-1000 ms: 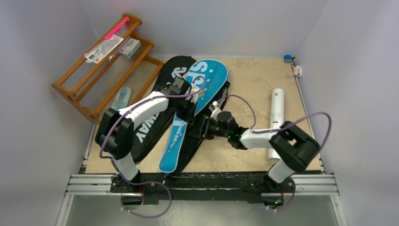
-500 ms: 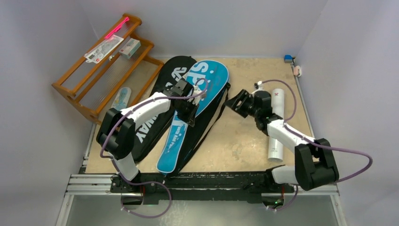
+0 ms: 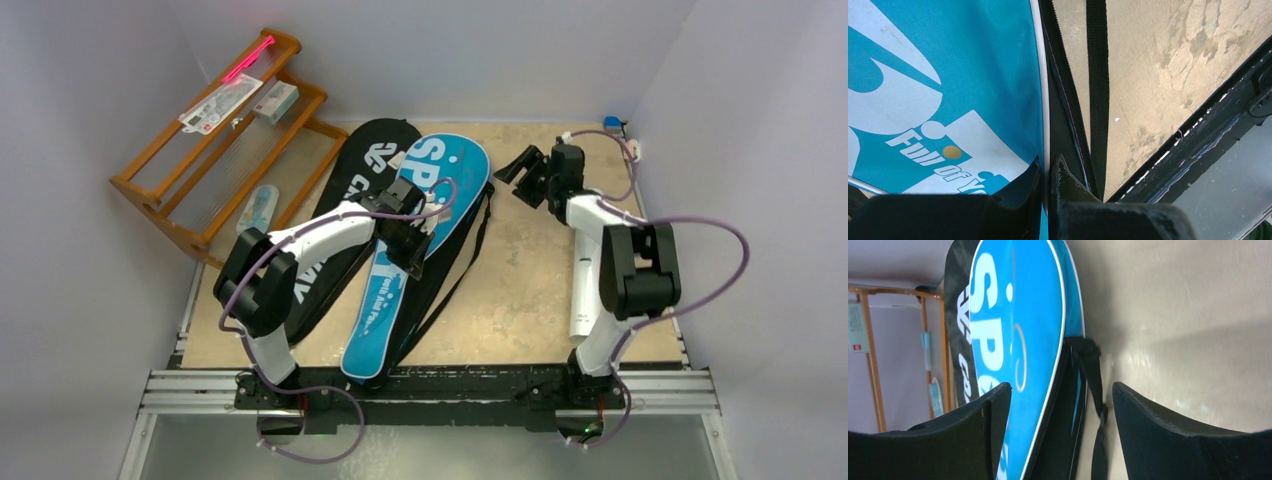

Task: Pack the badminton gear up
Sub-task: Adjust the racket bag at the center of the board.

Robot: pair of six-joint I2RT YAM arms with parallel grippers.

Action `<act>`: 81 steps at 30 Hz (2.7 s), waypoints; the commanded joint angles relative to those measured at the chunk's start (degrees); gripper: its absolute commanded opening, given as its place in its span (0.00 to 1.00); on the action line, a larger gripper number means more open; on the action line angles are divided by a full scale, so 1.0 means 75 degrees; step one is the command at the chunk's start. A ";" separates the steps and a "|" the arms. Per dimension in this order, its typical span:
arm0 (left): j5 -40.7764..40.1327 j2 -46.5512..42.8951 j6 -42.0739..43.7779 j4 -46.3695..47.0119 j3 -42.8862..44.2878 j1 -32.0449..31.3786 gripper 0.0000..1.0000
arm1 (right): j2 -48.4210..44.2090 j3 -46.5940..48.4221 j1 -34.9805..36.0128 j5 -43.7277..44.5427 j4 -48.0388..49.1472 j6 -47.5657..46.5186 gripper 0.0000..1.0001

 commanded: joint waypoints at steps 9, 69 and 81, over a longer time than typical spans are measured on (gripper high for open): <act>0.0358 0.0140 0.0167 -0.0043 0.0160 -0.0085 0.00 | 0.2934 0.2999 -0.0035 -0.1087 -0.0243 -0.0710 0.72; -0.7960 0.0912 -0.4323 -0.0673 0.1844 -0.5381 0.86 | -0.3995 -0.0793 -0.0487 -0.0407 -0.2662 0.1131 0.00; -0.6390 -0.0019 -0.4120 0.0638 0.0800 -0.5316 0.88 | -0.3985 -0.0861 -0.0490 -0.0445 -0.2562 0.1152 0.00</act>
